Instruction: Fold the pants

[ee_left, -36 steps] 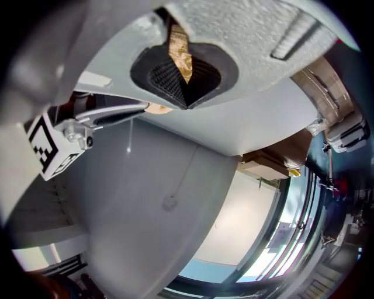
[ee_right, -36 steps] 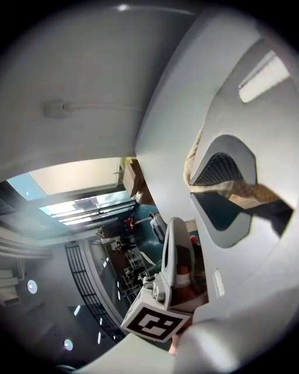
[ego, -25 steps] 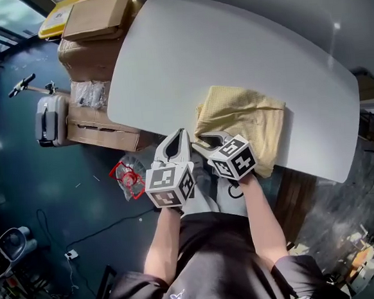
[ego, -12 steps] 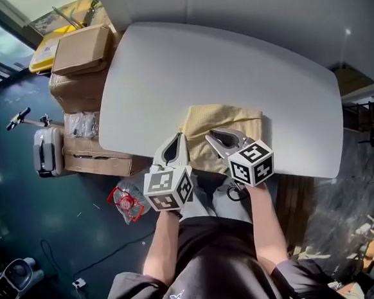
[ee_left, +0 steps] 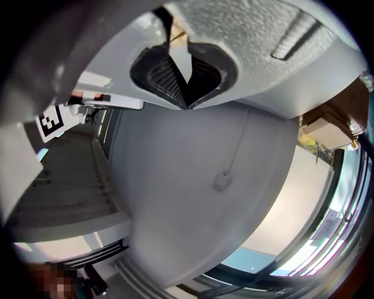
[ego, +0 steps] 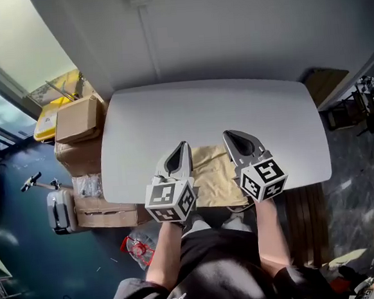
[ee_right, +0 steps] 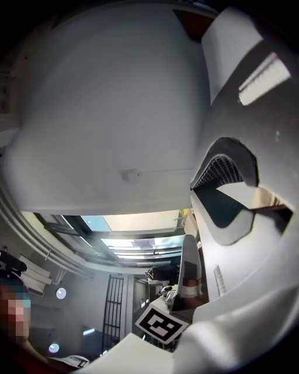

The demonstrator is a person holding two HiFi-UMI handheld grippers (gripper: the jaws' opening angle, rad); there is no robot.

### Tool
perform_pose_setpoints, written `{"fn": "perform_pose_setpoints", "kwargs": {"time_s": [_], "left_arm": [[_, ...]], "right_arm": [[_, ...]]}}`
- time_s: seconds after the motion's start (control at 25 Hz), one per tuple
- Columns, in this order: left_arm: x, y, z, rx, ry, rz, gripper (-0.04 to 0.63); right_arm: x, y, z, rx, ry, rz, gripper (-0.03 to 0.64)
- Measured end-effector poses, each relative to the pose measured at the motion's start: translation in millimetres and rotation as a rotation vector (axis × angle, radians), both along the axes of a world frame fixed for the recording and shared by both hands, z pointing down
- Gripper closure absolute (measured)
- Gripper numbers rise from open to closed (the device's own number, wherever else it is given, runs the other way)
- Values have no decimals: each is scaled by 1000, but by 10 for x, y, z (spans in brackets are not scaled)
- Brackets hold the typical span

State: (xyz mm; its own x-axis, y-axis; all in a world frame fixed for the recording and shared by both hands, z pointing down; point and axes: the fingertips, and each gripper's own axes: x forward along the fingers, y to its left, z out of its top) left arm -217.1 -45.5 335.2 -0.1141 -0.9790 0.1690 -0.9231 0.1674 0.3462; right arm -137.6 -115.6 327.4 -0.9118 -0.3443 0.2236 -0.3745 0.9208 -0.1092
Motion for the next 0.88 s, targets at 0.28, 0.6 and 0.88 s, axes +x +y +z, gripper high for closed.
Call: {"fn": "perform_pose_setpoints", "kwargs": {"time_s": [0.28, 0.6, 0.88], "left_arm": [[219, -375, -558, 89, -145, 63, 591], [366, -499, -671, 112, -149, 82, 591], [376, -514, -690, 116, -152, 68, 591]], "right_arm": [[426, -346, -642, 130, -114, 136, 615], [439, -303, -791, 173, -123, 83, 615], [406, -302, -787, 182, -121, 64, 614]]}}
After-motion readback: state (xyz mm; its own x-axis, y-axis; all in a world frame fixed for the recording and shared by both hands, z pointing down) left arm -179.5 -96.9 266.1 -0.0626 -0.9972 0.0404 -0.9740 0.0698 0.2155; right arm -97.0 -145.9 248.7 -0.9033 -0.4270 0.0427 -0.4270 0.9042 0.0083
